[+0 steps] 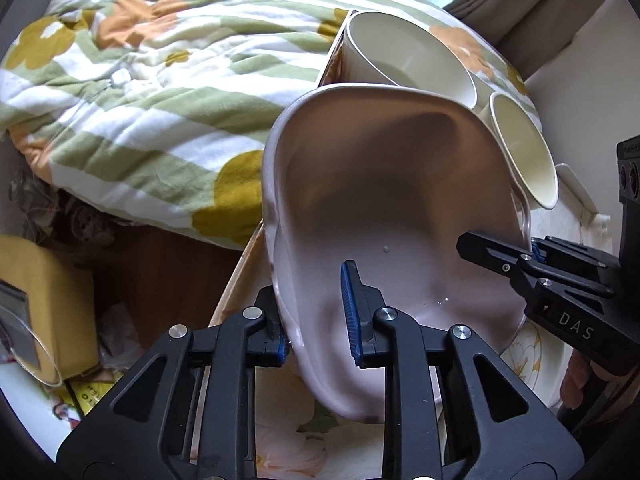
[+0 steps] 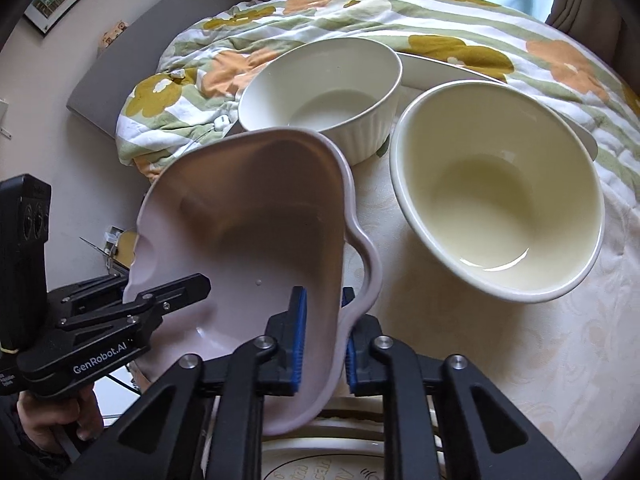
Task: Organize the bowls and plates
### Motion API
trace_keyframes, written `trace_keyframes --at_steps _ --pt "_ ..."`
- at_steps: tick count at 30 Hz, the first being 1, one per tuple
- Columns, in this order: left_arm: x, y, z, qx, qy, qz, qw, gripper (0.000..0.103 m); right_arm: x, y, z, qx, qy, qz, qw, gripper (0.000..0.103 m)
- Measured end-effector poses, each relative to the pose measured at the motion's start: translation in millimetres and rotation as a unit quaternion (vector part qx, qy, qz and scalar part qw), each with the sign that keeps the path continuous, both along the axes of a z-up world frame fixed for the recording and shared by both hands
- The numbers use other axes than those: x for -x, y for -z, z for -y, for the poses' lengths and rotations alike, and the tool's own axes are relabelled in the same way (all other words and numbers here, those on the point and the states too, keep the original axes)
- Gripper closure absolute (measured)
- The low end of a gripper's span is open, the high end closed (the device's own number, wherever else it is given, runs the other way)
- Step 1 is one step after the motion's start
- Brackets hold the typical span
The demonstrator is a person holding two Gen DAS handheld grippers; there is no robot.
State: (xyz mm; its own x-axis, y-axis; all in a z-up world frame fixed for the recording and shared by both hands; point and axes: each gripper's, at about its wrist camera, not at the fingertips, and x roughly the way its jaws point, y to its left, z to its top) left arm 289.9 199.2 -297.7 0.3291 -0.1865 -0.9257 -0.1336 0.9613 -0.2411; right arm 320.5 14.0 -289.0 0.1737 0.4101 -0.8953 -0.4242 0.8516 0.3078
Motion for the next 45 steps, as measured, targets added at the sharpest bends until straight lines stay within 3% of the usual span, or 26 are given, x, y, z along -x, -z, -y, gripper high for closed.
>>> trace_keyframes --at_steps 7,13,19,25,30,36,45 --pt "6.6 -20.8 5.7 -0.023 0.02 0.021 0.9993 0.084 8.6 -14.7 6.3 -0.007 0.008 0.021 1.0 0.09" --pt "17.3 -69.5 32.3 -0.051 0.036 0.062 0.9961 0.084 25.8 -45.6 31.2 -0.038 0.026 0.043 0.998 0.09" --pt "35.9 -116.3 94.4 -0.068 0.059 0.101 0.9908 0.084 57.8 -79.5 91.1 -0.063 0.056 0.065 0.994 0.09" --pt "60.6 -134.8 189.7 -0.06 0.104 0.114 0.9863 0.084 98.5 -102.9 173.3 -0.056 0.098 0.085 0.99 0.09" --pt "80.6 -128.1 274.0 -0.034 0.151 0.111 0.9816 0.084 129.0 -103.6 247.9 -0.035 0.147 0.091 0.984 0.09" --pt "96.3 -94.9 359.1 0.0 0.19 0.088 0.9778 0.084 157.5 -82.3 322.1 -0.005 0.194 0.073 0.978 0.09" --pt "98.6 -32.4 421.5 0.008 0.21 0.044 0.9768 0.084 161.4 -30.7 375.4 0.002 0.233 0.043 0.972 0.09"
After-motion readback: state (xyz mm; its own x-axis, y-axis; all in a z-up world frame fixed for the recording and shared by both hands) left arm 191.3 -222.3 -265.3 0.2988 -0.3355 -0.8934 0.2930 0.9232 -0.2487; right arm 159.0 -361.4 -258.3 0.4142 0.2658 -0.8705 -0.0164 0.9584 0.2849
